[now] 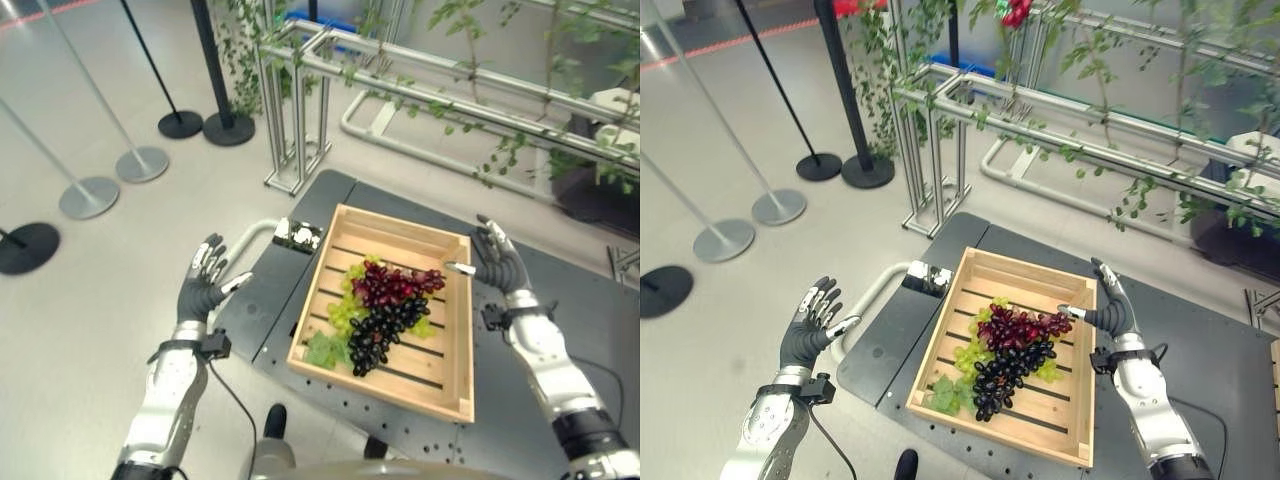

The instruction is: Pick up the fruits from the basket on one side to the basket on the other side

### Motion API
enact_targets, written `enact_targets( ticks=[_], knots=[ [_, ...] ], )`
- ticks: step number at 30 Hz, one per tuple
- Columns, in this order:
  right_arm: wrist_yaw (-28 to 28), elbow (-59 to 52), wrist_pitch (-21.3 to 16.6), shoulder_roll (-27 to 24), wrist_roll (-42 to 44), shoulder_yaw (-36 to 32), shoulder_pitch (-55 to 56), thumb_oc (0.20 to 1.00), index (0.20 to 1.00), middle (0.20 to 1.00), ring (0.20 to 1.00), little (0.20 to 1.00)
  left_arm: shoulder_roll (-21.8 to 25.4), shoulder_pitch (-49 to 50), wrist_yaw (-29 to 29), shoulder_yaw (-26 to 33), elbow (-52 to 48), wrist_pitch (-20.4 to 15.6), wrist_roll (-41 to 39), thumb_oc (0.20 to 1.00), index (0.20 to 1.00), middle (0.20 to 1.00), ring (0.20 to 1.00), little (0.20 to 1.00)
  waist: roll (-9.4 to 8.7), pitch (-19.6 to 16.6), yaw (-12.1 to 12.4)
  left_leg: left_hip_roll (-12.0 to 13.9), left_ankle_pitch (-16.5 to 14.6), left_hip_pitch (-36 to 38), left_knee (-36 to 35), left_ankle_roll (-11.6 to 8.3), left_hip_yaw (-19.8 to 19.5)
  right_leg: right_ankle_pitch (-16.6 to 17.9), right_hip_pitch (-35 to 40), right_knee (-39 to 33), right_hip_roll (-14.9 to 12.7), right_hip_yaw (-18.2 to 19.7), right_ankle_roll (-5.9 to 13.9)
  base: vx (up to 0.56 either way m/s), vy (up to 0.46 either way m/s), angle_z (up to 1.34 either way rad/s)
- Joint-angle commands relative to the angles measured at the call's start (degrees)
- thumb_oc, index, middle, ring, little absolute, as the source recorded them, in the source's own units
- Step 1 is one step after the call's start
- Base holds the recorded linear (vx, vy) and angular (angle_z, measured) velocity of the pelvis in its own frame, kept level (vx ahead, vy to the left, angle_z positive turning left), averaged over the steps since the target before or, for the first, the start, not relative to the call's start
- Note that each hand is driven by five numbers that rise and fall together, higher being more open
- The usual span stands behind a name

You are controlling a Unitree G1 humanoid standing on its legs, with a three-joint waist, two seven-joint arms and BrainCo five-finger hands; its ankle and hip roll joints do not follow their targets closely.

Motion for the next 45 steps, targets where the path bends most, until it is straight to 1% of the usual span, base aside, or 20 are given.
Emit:
enact_targets(
  ticks=[1,5,7,10,14,15,16,17,18,19,20,23,25,28,29,30,35,36,41,45],
  knots=[
    [-2.3,3.9,0.2,-6.7,-2.0,2.9,-6.8,1.000,1.000,1.000,1.000,1.000,2.5,-6.3,0.4,0.6,-5.5,-4.8,-1.8,1.000,1.000,1.000,1.000,1.000,-2.13,4.6,0.3,-0.7,-2.8,-3.3,3.1,0.78,1.2,-4.7,0.5,2.6,-0.8,-2.2,2.92,-0.13,-0.061,0.33],
    [-3.2,9.8,0.7,-8.3,-2.9,4.4,-7.9,1.000,1.000,1.000,1.000,1.000,3.2,-9.8,1.1,-1.1,-5.5,-5.0,-1.2,1.000,1.000,1.000,1.000,1.000,-1.86,7.3,0.4,-0.7,-2.8,-8.2,6.0,0.60,-0.6,-5.4,-3.3,5.6,-1.5,-3.9,2.39,-0.12,-0.041,0.36],
    [-4.7,14.2,1.6,-8.4,-4.9,7.0,-9.9,1.000,1.000,1.000,1.000,1.000,4.0,-14.7,2.6,-1.8,-4.5,-5.8,-1.0,1.000,1.000,1.000,1.000,1.000,-0.61,10.0,0.4,-0.7,-1.5,-11.9,6.2,0.16,-1.3,-6.4,-8.3,9.1,-2.2,-3.8,1.79,-0.16,-0.027,0.21],
    [-6.0,18.3,2.4,-8.4,-5.9,7.2,-10.3,1.000,1.000,1.000,1.000,1.000,3.5,-17.3,3.5,-2.2,-4.0,-6.1,-1.1,1.000,1.000,1.000,1.000,1.000,-0.01,10.4,0.1,-0.9,-0.8,-14.8,7.1,-0.43,-1.2,-7.0,-11.1,10.8,-2.6,-4.5,1.40,-0.09,-0.002,0.11],
    [-8.1,24.1,4.4,-9.5,-8.4,6.3,-9.1,1.000,1.000,1.000,1.000,1.000,0.8,-22.4,4.8,-4.8,-3.4,-6.2,-1.8,1.000,1.000,1.000,1.000,1.000,1.05,12.4,-2.0,-0.1,-1.9,-18.9,10.8,-0.79,3.0,-8.3,-14.0,13.2,-4.0,-6.5,1.96,-0.07,0.013,0.27],
    [-8.3,25.7,4.7,-9.7,-9.9,7.6,-9.8,1.000,1.000,1.000,1.000,1.000,0.4,-23.5,5.0,-5.4,-3.1,-6.3,-1.6,1.000,1.000,1.000,1.000,1.000,1.33,13.2,-2.1,0.1,-0.7,-19.7,10.9,-0.21,3.7,-6.9,-15.1,13.6,-4.2,-7.4,1.65,0.04,0.055,0.56],
    [-8.6,28.2,5.5,-9.3,-11.2,8.6,-9.8,1.000,1.000,1.000,1.000,1.000,0.0,-24.6,5.7,-6.1,-2.8,-6.3,-1.6,1.000,1.000,1.000,1.000,1.000,1.11,13.4,-2.6,0.6,-2.0,-19.6,10.9,-0.67,3.7,-7.8,-15.3,13.9,-4.1,-6.3,2.34,-0.09,0.095,0.48],
    [-8.7,28.4,5.4,-9.2,-11.2,8.6,-9.9,1.000,1.000,1.000,1.000,1.000,0.0,-24.7,5.7,-6.2,-2.8,-6.3,-1.6,1.000,1.000,1.000,1.000,1.000,1.12,13.7,-2.5,0.4,-0.7,-20.3,11.1,-0.24,4.2,-6.6,-15.8,13.8,-4.4,-7.1,1.89,0.09,-0.010,0.14],
    [-8.9,29.7,5.8,-8.2,-11.5,9.4,-9.9,1.000,1.000,1.000,1.000,1.000,0.3,-26.2,6.5,-6.6,-2.6,-6.1,-1.1,1.000,1.000,1.000,1.000,1.000,0.74,13.9,-3.0,0.4,-2.1,-20.2,10.9,-0.52,4.3,-7.6,-16.0,13.9,-4.3,-5.9,2.39,-0.08,0.042,-0.04],
    [-8.9,29.8,5.8,-8.1,-11.5,9.4,-10.0,1.000,1.000,1.000,1.000,1.000,0.3,-26.3,6.5,-6.7,-2.6,-6.2,-1.1,1.000,1.000,1.000,1.000,1.000,0.70,14.2,-2.8,0.2,-0.8,-20.8,11.0,-0.08,4.7,-6.4,-16.5,13.9,-4.6,-6.6,1.93,0.10,-0.015,-0.08],
    [-8.9,29.6,6.4,-7.9,-13.1,10.5,-10.0,1.000,1.000,1.000,1.000,1.000,0.5,-27.0,6.9,-6.6,-2.9,-5.9,-1.3,1.000,1.000,1.000,1.000,1.000,0.09,14.0,-3.1,0.5,-2.2,-20.7,10.7,-0.49,4.9,-7.3,-16.4,13.5,-4.4,-5.6,2.51,-0.07,0.043,-0.06],
    [-9.6,30.2,6.7,-7.7,-13.4,11.2,-10.9,1.000,1.000,1.000,1.000,1.000,1.2,-27.9,7.2,-7.1,-3.2,-5.7,-1.0,1.000,1.000,1.000,1.000,1.000,-0.29,14.4,-2.9,0.2,-1.1,-21.9,10.8,0.07,5.7,-5.7,-17.2,12.8,-4.8,-6.0,2.30,0.02,0.021,-0.06],
    [-10.0,31.4,7.3,-9.8,-16.9,13.5,-12.7,1.000,1.000,1.000,1.000,1.000,3.0,-29.1,7.9,-7.9,-3.0,-5.1,1.9,1.000,1.000,1.000,1.000,1.000,-0.36,14.4,-2.8,-0.1,-2.8,-22.1,11.1,-0.09,5.3,-6.6,-17.2,12.9,-4.7,-5.1,2.91,0.07,0.008,-0.09],
    [-9.9,33.3,7.7,-11.0,-18.3,15.6,-14.8,1.000,1.000,1.000,1.000,1.000,6.1,-30.5,8.0,-8.8,-3.2,-4.1,6.4,1.000,1.000,1.000,1.000,1.000,-0.16,14.4,-2.7,-0.6,-1.8,-23.6,11.7,0.47,5.7,-5.4,-18.4,12.9,-5.2,-5.9,2.58,0.01,0.030,-0.03],
    [-9.8,34.9,7.8,-12.1,-19.2,17.2,-16.4,1.000,1.000,1.000,1.000,1.000,9.7,-32.2,7.6,-9.6,-5.2,-4.4,11.0,1.000,1.000,1.000,1.000,1.000,0.24,14.4,-2.7,-0.5,-3.3,-22.9,11.7,0.11,5.1,-6.7,-17.8,13.0,-4.9,-5.0,3.11,-0.07,0.065,-0.03],
    [-9.9,35.1,7.8,-11.9,-19.2,17.4,-16.6,1.000,1.000,1.000,1.000,1.000,9.8,-32.1,7.7,-9.6,-5.2,-4.4,11.2,1.000,1.000,1.000,1.000,1.000,0.16,14.4,-2.7,-0.7,-2.0,-23.7,11.8,0.53,5.6,-5.5,-18.5,12.9,-5.3,-5.9,2.67,0.00,0.046,0.01],
    [-9.0,37.2,7.4,-12.3,-20.9,20.6,-18.2,1.000,1.000,1.000,1.000,1.000,16.2,-36.1,9.3,-10.9,-8.6,-4.9,21.0,1.000,1.000,1.000,1.000,1.000,0.43,14.4,-2.8,-0.9,-2.1,-23.2,11.7,0.48,5.3,-5.5,-18.1,12.8,-5.4,-5.9,2.75,-0.02,0.008,0.00],
    [-9.1,37.1,7.1,-12.4,-21.0,20.9,-18.1,1.000,1.000,1.000,1.000,1.000,20.0,-37.5,9.0,-11.8,-9.9,-5.2,24.2,1.000,1.000,1.000,1.000,1.000,0.51,14.4,-3.0,-0.8,-2.0,-22.7,11.4,0.42,5.3,-5.4,-17.7,12.6,-5.3,-5.9,2.91,0.00,0.000,0.00],
    [-10.7,36.2,7.8,-12.8,-22.8,20.3,-17.1,1.000,1.000,1.000,1.000,1.000,23.6,-38.9,8.0,-13.2,-12.1,-6.0,21.9,1.000,1.000,1.000,1.000,1.000,0.50,14.4,-3.3,-0.5,-1.7,-20.7,10.6,0.30,5.3,-5.3,-16.1,11.9,-5.0,-5.9,3.14,0.00,0.000,0.00],
    [-12.9,32.7,8.9,-11.7,-22.9,17.2,-16.5,1.000,1.000,1.000,1.000,1.000,21.1,-37.8,7.8,-12.5,-11.4,-5.9,18.9,1.000,1.000,1.000,1.000,1.000,0.04,14.4,-3.5,-0.2,-1.7,-19.4,10.1,0.32,5.4,-5.0,-15.1,11.2,-4.7,-5.8,3.31,0.00,0.000,0.00]
  ],
)
